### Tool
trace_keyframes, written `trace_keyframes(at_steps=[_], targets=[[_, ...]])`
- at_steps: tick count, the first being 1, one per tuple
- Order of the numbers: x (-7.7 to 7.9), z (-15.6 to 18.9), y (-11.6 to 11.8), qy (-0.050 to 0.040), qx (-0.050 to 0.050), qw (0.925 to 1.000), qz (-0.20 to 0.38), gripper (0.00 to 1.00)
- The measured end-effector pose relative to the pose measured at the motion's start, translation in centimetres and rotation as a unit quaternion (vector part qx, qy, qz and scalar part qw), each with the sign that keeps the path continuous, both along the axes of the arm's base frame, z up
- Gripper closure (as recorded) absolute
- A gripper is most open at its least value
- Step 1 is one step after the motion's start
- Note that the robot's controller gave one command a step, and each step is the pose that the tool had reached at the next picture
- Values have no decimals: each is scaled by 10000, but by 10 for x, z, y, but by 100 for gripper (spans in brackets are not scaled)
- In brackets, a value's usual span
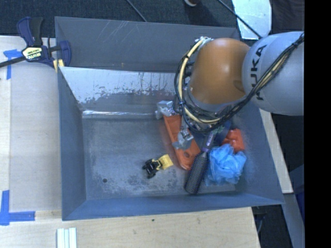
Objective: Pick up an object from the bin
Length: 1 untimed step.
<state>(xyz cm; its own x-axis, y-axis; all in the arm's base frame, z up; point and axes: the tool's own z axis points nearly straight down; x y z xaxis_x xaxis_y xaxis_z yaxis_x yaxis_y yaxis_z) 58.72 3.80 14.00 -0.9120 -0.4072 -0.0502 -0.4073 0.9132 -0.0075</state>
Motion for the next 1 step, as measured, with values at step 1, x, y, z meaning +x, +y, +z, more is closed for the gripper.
trace_keyframes(at_steps=[1], targets=[[-8,-10,-24,70,19,9978,-661,0]])
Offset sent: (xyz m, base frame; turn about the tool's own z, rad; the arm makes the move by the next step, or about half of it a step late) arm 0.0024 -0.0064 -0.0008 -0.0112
